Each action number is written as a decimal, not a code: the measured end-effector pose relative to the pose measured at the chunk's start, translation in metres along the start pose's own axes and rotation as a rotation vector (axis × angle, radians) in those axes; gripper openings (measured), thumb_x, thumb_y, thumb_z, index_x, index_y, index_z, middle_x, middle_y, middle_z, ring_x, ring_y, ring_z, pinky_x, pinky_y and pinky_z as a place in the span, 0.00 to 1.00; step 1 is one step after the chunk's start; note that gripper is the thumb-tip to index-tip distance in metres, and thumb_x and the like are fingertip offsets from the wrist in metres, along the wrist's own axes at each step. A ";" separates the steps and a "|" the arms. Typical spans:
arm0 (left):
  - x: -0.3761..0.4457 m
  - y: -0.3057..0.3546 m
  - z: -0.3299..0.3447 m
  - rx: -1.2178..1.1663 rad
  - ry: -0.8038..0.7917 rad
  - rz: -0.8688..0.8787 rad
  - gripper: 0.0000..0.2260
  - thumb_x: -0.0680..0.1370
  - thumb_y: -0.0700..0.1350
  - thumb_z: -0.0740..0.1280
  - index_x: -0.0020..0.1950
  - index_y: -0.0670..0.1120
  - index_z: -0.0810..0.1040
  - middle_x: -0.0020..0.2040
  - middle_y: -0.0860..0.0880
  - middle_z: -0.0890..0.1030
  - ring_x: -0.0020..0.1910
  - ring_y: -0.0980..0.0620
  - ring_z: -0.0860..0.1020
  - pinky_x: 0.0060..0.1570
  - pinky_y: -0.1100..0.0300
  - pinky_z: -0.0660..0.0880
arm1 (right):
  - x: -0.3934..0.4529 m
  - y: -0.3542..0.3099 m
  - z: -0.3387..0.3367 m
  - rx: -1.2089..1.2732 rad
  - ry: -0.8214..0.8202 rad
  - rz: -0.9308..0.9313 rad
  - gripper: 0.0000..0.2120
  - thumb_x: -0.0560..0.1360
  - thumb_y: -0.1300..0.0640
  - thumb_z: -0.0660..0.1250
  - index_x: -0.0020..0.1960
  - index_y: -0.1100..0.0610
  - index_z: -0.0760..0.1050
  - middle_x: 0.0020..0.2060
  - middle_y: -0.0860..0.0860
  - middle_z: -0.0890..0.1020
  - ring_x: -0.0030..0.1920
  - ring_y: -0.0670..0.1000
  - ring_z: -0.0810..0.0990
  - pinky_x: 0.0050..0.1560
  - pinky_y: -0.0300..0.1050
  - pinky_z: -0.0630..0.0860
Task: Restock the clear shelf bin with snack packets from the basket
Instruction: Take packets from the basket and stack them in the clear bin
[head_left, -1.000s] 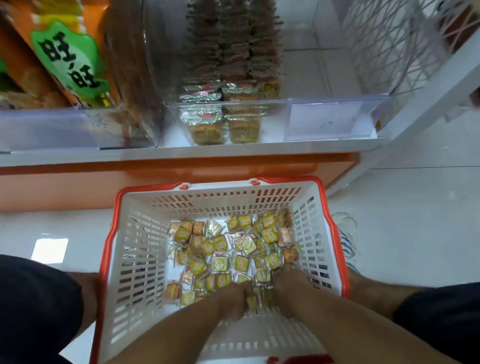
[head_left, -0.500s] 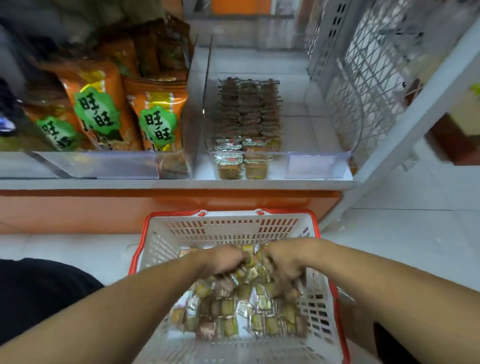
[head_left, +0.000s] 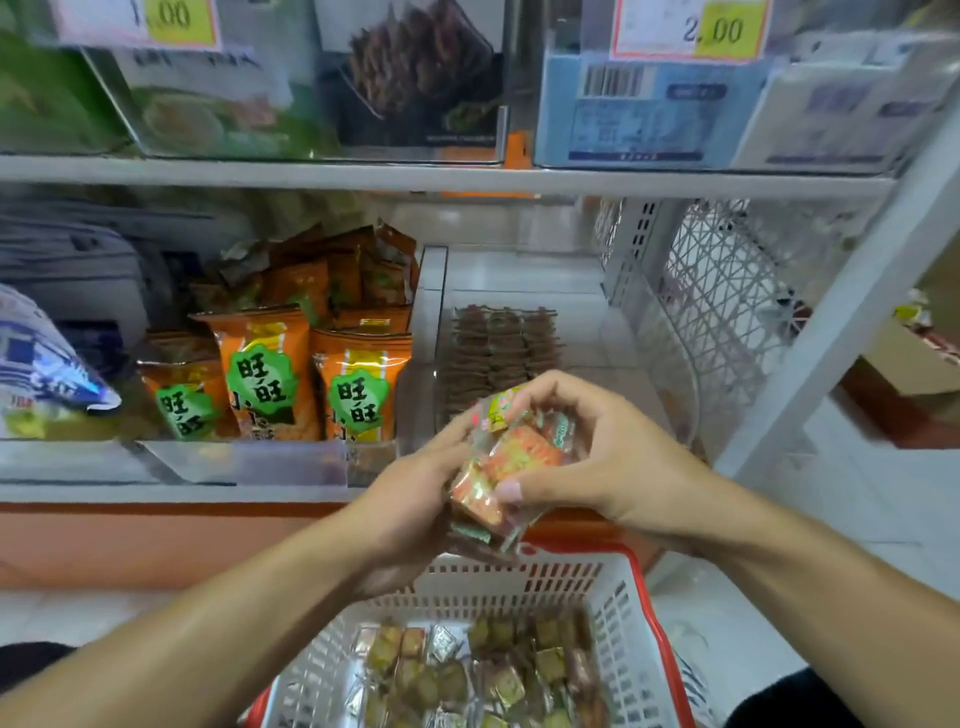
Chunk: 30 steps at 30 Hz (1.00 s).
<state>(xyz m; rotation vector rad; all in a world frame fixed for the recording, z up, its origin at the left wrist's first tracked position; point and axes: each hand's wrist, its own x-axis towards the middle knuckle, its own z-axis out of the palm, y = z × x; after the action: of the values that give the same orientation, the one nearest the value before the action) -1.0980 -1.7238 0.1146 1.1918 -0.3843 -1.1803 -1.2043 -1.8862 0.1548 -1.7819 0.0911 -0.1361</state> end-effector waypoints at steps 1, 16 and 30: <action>0.001 0.002 0.003 0.001 -0.001 0.009 0.15 0.82 0.48 0.62 0.65 0.59 0.81 0.59 0.44 0.85 0.48 0.45 0.84 0.41 0.47 0.82 | 0.002 0.002 0.001 0.017 0.022 -0.012 0.22 0.61 0.56 0.83 0.52 0.50 0.78 0.54 0.54 0.84 0.56 0.61 0.83 0.58 0.67 0.79; 0.000 0.003 0.001 -0.073 0.108 0.015 0.24 0.70 0.47 0.81 0.64 0.47 0.82 0.57 0.42 0.86 0.51 0.46 0.86 0.47 0.48 0.84 | 0.013 0.020 0.002 0.041 0.216 0.072 0.19 0.70 0.59 0.79 0.55 0.44 0.77 0.50 0.51 0.83 0.45 0.55 0.86 0.38 0.48 0.83; 0.000 -0.004 0.008 -0.155 0.164 -0.050 0.23 0.67 0.54 0.76 0.58 0.45 0.85 0.54 0.42 0.85 0.45 0.50 0.84 0.42 0.52 0.83 | 0.005 0.029 0.018 -0.467 0.458 -0.183 0.19 0.70 0.52 0.78 0.55 0.41 0.74 0.54 0.38 0.75 0.57 0.39 0.77 0.50 0.24 0.71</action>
<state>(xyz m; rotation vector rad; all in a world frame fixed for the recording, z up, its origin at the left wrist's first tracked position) -1.1063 -1.7281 0.1144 1.1579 -0.1376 -1.1252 -1.1964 -1.8755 0.1225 -2.1927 0.3090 -0.7023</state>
